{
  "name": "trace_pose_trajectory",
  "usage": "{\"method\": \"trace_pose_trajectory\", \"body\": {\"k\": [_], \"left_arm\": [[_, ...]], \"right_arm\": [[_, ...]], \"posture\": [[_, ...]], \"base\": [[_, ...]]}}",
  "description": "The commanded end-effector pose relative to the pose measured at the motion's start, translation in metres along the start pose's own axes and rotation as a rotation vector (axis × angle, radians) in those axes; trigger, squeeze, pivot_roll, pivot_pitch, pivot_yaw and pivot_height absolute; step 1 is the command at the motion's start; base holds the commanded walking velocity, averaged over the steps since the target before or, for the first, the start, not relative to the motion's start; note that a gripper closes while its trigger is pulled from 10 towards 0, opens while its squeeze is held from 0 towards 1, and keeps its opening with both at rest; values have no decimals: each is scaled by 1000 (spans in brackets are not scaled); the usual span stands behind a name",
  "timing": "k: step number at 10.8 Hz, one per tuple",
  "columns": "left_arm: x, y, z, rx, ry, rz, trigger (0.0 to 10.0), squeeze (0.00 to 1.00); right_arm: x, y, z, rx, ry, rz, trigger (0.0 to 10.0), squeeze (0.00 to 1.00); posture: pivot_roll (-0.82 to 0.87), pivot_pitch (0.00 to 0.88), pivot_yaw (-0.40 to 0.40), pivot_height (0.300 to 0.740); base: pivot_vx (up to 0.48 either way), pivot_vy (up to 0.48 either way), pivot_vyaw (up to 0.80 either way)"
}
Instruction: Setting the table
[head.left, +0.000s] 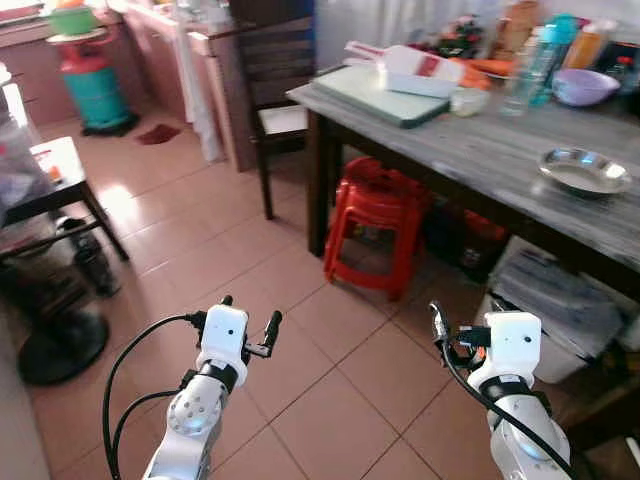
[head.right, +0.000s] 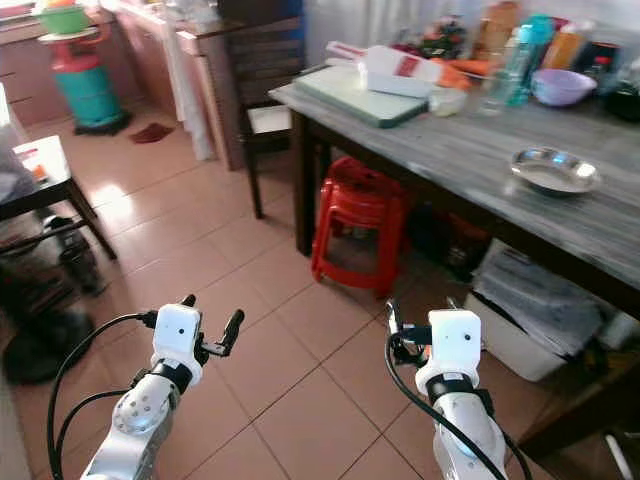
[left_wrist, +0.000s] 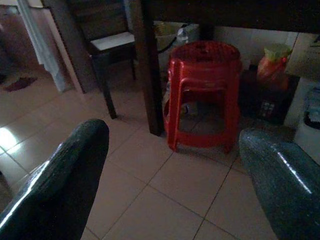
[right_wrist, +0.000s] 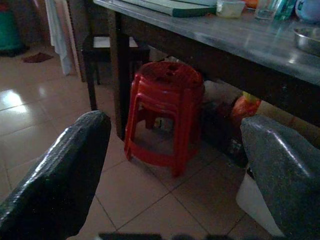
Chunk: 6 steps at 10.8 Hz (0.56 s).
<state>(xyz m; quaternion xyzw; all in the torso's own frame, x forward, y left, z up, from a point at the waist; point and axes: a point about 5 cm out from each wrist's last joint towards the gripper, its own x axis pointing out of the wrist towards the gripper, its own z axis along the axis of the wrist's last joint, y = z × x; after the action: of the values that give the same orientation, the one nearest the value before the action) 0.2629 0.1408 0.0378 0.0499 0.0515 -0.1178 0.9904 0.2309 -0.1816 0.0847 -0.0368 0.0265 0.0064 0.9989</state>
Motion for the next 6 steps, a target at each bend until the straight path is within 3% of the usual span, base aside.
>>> {"method": "trace_pose_trajectory", "body": {"k": [1,4,6], "left_arm": [[1,3,1,11,-6,-1,10000,0],[1,1,2,1,-16,-15,10000,0],[0,-2,3,3,-29,-63,10000,0]], "right_arm": [[2,1,-1,1,5,-2,10000,0],[2,0,-1,3,2,-4,10000,0],[2,1,0,4,-3,-4,10000,0]], "posture": [[-11,0,42,740],[-11,0,43,740],[-11,0,45,740]], "base": [[0,0,-800],[0,0,-744],[0,0,0]]}}
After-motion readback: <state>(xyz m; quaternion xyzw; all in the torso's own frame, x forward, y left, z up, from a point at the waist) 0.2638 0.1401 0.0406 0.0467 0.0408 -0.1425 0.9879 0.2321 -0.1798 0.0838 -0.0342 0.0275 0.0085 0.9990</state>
